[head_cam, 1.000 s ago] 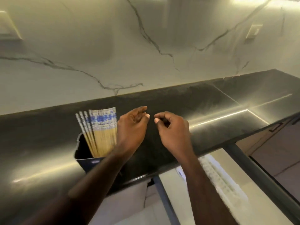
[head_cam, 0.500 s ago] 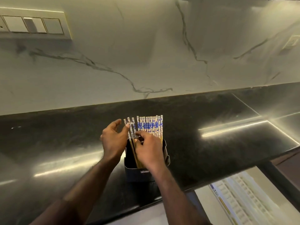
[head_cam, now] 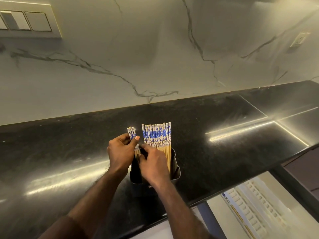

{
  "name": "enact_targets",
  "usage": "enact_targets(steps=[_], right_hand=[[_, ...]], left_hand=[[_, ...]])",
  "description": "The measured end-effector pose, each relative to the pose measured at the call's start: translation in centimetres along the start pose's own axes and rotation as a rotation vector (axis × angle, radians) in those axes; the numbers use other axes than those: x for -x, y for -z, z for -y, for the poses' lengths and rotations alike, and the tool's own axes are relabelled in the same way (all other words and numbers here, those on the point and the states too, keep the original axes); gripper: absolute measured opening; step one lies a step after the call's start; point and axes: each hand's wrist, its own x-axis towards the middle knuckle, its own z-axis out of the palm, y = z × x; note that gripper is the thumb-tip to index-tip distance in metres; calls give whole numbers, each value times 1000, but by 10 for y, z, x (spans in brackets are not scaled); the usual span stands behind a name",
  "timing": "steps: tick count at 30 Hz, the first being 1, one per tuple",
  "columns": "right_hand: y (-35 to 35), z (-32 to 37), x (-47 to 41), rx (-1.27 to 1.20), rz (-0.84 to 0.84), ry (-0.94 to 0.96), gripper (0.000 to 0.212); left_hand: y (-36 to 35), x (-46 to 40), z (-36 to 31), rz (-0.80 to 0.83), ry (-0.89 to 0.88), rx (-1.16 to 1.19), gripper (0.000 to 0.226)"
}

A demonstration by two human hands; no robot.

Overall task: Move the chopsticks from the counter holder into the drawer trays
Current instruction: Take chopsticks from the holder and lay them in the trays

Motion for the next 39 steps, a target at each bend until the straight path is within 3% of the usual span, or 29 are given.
enact_targets(steps=[12,18,23,32,39], right_hand=[[67,-13,14,-314,-14,34,28],[131,-52,48,-501,45,21,22],[171,-114,93,-533,138,-130,20],[251,-280,172,-568,221,-577,19],[297,-397,215,-427,216,-752,19]], left_hand=[[-20,27,-123,269,-243,267,21],[-71,51,-150,404,-194,348,21],[-135,89,-117,451,-56,355,22],[-282,180,-6,570,340,257,16],[-373,247,75,746,457,31,20]])
